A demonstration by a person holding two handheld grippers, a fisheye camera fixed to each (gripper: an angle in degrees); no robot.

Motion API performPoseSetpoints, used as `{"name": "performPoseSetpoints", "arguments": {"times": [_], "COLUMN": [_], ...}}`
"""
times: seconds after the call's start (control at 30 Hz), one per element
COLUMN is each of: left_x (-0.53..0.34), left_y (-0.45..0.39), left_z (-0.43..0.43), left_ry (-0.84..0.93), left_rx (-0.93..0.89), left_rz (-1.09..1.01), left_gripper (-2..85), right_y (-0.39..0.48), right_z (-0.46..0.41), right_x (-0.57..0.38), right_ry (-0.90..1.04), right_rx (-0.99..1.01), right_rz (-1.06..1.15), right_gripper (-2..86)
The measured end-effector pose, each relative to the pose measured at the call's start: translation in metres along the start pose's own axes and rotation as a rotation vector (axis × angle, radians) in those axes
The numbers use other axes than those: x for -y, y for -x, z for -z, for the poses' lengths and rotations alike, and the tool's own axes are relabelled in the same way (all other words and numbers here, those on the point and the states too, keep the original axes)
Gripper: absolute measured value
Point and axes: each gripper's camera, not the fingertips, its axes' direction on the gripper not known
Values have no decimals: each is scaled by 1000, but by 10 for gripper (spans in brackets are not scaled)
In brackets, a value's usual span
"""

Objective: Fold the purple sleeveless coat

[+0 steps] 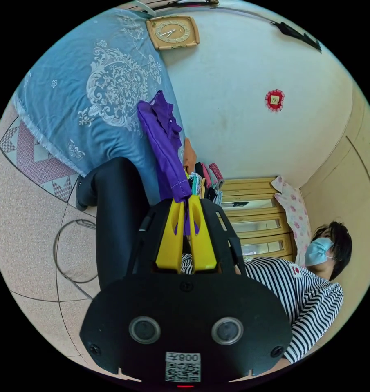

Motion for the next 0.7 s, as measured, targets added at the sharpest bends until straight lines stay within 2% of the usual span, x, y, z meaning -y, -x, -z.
{"name": "performPoseSetpoints", "arguments": {"times": [0.37,0.7], "left_x": [12,120], "left_y": [-36,-107], "left_z": [34,43], "left_ry": [8,2], "left_rx": [-15,-44], "left_rz": [-26,-105], "left_gripper": [30,29], "right_y": [-14,16], "right_z": [-21,-50], "right_x": [53,211], "right_ry": [-8,-51], "right_rx": [40,50], "right_rz": [10,131], "right_gripper": [14,14]}}
